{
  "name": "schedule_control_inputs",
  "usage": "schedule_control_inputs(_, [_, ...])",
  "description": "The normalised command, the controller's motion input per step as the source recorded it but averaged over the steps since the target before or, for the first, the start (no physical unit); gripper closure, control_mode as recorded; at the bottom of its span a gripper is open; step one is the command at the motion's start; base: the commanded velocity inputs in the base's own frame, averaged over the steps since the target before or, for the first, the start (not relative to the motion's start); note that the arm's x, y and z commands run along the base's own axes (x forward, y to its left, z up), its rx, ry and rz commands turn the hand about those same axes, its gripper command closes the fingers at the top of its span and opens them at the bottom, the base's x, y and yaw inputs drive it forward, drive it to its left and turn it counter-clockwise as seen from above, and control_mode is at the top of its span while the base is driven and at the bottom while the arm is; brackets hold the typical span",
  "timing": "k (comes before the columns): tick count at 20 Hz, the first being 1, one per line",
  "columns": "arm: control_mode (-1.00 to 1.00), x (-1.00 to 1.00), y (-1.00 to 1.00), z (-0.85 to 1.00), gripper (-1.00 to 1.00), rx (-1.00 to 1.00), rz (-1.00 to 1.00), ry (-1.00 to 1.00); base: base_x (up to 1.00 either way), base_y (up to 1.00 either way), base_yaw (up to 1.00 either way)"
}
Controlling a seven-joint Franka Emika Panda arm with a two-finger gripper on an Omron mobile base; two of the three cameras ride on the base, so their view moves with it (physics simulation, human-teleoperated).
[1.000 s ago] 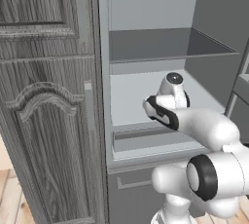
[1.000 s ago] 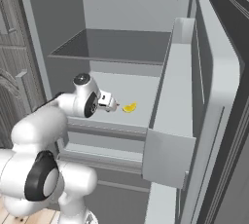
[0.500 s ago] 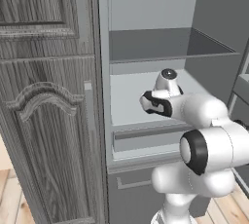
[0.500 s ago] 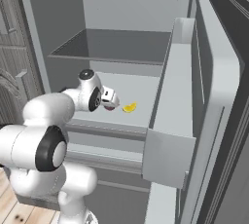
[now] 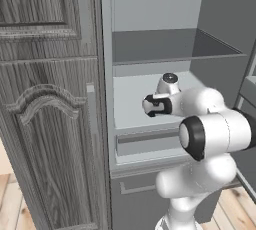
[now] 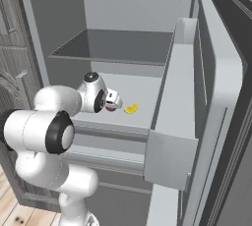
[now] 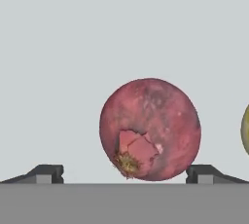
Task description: Grab the onion and lemon wedge from the fridge, place them in the blender, close the lid, and turn on the blender to create a marinade.
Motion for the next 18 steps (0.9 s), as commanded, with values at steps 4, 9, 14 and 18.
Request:
schedule_control_inputs(4, [-1.0, 0.17, -0.14, -0.23, -1.0, 0.0, 0.0, 0.0, 0.0, 0.0, 0.0])
schedule_control_inputs(9, [-1.0, 0.17, -0.06, -0.15, -1.0, 0.0, -0.01, 0.0, 0.0, 0.0, 0.0])
schedule_control_inputs(14, [-1.0, 0.15, 0.0, -0.17, 1.0, 0.0, -0.01, 0.0, 0.0, 0.0, 0.0])
schedule_control_inputs(18, [-1.0, 0.0, 0.0, -0.19, 1.0, 0.0, 0.0, 0.01, 0.0, 0.0, 0.0])
